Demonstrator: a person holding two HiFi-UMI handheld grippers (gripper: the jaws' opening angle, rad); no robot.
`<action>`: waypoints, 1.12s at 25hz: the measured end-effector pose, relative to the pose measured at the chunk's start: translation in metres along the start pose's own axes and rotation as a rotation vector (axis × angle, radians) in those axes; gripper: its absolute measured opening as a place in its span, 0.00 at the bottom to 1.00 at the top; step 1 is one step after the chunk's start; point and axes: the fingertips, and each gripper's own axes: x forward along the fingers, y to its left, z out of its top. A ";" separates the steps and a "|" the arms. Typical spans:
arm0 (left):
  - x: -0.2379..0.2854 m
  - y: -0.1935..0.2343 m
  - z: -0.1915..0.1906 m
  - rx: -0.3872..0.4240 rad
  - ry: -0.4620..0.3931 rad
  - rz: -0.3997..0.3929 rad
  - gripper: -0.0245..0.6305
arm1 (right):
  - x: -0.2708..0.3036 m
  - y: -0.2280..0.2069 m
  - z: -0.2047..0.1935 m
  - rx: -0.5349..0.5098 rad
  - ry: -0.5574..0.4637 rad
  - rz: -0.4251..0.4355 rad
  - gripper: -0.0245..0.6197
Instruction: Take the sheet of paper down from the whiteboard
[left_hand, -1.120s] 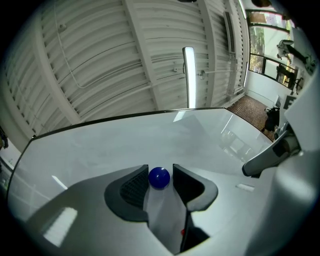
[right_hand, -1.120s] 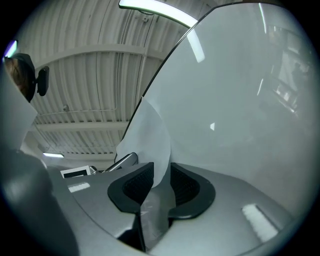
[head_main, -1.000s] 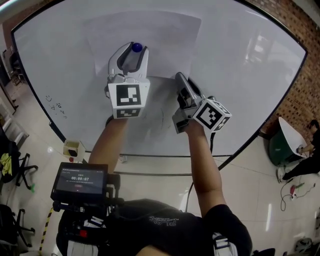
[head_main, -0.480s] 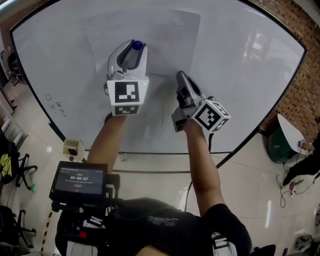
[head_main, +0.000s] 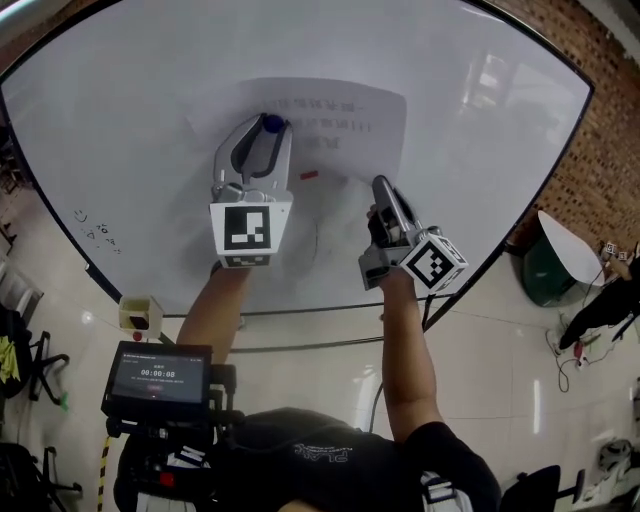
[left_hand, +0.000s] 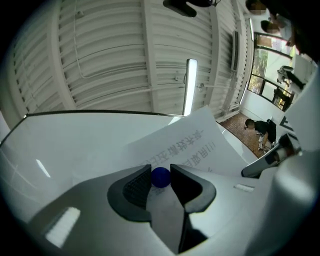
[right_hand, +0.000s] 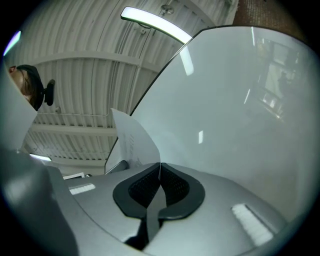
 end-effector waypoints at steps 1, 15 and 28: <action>-0.003 -0.008 0.000 -0.020 0.005 -0.015 0.22 | -0.012 -0.007 0.002 -0.008 0.005 -0.024 0.06; -0.061 -0.095 -0.092 -0.256 0.172 -0.303 0.22 | -0.167 -0.070 -0.088 -0.157 0.138 -0.515 0.06; -0.140 -0.209 -0.178 -0.446 0.403 -0.552 0.22 | -0.254 -0.063 -0.115 -0.485 0.260 -0.898 0.06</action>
